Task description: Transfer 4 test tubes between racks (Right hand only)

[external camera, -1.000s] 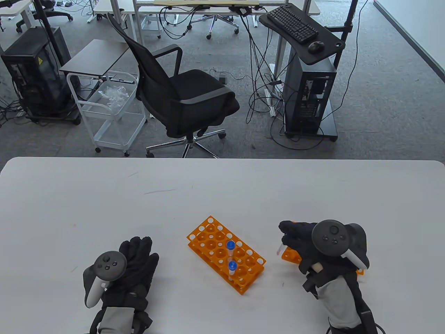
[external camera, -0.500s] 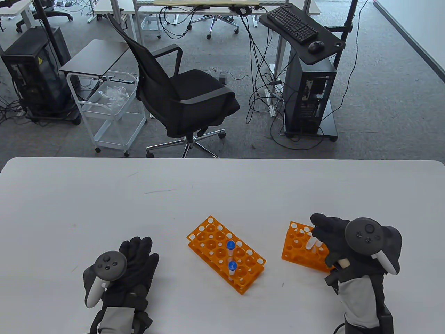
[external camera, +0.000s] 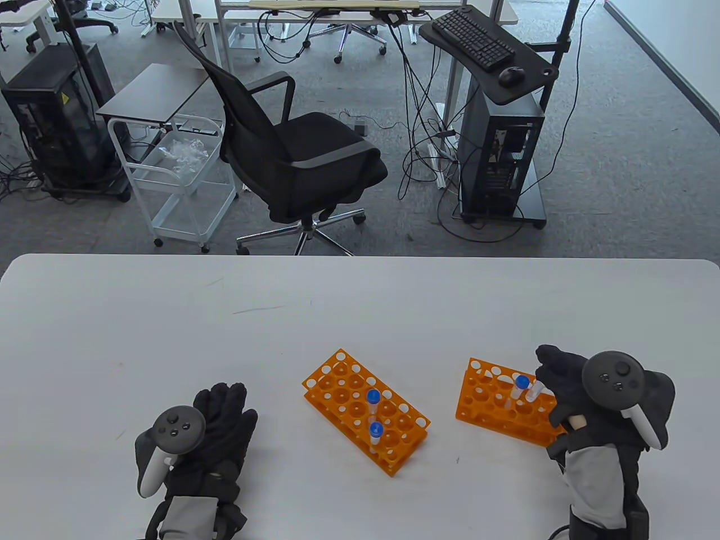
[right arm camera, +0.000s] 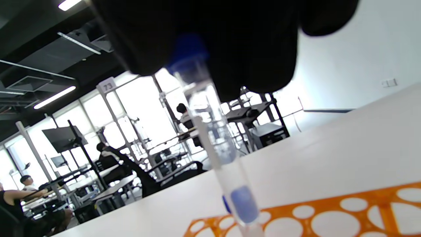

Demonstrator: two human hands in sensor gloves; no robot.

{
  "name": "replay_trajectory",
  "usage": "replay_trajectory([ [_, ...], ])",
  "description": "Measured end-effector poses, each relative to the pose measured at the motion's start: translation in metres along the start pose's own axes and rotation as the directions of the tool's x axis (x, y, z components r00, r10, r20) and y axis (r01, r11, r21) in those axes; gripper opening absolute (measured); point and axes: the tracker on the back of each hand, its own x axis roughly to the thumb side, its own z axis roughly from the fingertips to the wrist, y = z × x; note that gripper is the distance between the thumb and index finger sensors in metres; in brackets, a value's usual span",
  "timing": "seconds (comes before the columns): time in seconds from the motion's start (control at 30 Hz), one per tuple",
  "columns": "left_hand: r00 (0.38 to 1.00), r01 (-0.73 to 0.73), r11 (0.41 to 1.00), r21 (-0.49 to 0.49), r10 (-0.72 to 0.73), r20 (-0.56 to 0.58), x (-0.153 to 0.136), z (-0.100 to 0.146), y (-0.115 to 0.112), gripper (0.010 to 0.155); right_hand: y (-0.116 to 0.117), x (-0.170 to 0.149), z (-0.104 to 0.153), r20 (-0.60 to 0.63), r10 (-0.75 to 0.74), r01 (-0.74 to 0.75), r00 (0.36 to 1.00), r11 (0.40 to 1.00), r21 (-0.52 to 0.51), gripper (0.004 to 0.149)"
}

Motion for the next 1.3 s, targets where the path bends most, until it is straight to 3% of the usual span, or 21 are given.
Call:
replay_trajectory([
  [1.3, 1.000, -0.004, 1.000, -0.006, 0.004, -0.001, 0.000, 0.000, -0.001, 0.069, 0.035, -0.025, -0.015, -0.080, 0.073, -0.068, 0.994, 0.996, 0.058, 0.047],
])
